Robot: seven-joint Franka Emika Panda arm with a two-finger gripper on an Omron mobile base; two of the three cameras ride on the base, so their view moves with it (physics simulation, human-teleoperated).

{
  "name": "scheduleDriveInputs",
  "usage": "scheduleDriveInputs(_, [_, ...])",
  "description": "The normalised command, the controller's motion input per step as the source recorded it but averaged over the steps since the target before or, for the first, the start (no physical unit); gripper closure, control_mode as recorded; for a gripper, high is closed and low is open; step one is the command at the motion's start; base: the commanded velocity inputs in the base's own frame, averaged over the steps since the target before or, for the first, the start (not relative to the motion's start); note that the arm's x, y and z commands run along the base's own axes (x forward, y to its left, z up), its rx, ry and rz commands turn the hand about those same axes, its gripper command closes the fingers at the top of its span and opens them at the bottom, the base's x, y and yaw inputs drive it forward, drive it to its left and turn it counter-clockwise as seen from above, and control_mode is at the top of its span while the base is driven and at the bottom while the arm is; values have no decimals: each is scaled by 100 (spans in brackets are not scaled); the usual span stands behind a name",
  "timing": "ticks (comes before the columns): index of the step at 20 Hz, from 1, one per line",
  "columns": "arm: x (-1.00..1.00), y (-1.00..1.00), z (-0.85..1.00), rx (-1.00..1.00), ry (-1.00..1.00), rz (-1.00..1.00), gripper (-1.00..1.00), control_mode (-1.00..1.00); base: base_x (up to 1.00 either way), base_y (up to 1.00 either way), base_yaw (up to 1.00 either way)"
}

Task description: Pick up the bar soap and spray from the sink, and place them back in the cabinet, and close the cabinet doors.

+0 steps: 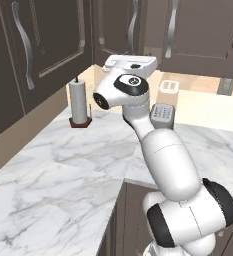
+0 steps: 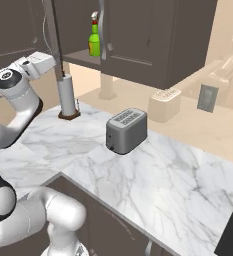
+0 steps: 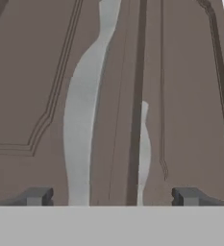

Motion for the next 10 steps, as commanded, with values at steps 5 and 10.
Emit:
scheduleDriveInputs(5, [29, 0, 0, 0, -5, -14, -100, -100, 0, 0, 0])
scheduleDriveInputs(10, [34, 0, 0, 0, -6, -15, -100, -100, 0, 0, 0])
